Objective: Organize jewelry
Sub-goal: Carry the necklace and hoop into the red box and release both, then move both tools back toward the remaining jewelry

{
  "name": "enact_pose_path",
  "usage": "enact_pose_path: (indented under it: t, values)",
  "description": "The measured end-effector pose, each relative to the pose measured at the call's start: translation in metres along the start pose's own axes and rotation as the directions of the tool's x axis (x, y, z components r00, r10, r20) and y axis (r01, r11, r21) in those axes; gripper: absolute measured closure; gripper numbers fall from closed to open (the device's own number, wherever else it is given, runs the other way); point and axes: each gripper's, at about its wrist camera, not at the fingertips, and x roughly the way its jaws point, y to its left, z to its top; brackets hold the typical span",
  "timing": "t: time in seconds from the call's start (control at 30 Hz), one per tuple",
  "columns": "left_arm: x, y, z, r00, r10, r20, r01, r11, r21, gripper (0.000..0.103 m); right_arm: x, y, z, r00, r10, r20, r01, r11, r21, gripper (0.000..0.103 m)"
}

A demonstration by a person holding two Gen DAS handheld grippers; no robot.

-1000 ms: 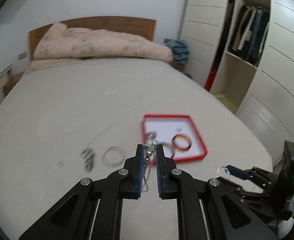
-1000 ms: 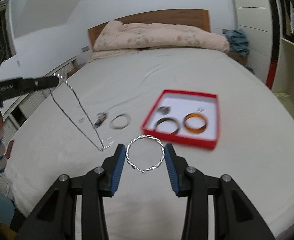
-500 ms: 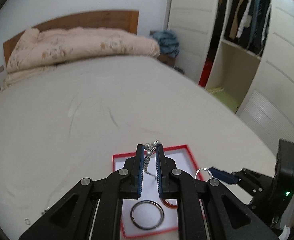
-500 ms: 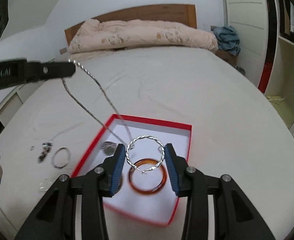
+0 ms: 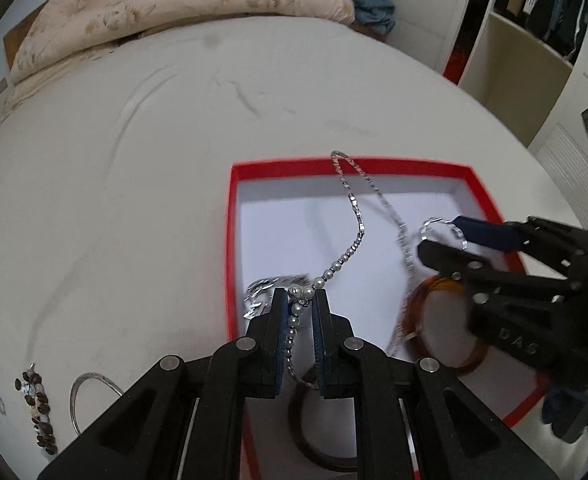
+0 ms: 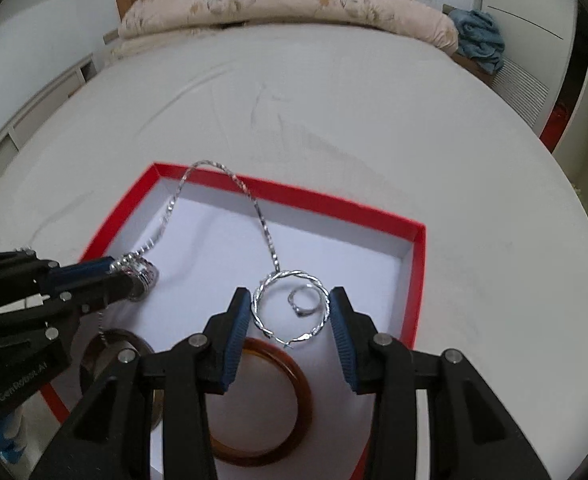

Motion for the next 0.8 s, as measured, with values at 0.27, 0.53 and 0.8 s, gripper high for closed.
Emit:
enact_pose_path:
  t: [0.27, 0.53, 0.8]
  values:
    - [-0.019, -0.006, -0.003, 1.000, -0.008, 0.022, 0.008, 1.000, 0.007, 0.066, -0.016, 0.005, -0.004, 0.999, -0.042, -0.009, 0.041, 0.999, -0.015, 0.064]
    - [-0.092, 0.009, -0.022, 0.996, 0.005, 0.089, -0.003, 1.000, -0.022, 0.065, -0.084, 0.009, -0.018, 0.998, -0.056, 0.032, 0.056, 0.998, 0.006, 0.063]
    - [-0.197, 0.025, -0.069, 0.980, 0.086, 0.178, -0.078, 0.996, -0.048, 0.056, -0.185, 0.036, -0.042, 0.991, -0.012, 0.134, 0.008, 0.999, 0.034, 0.063]
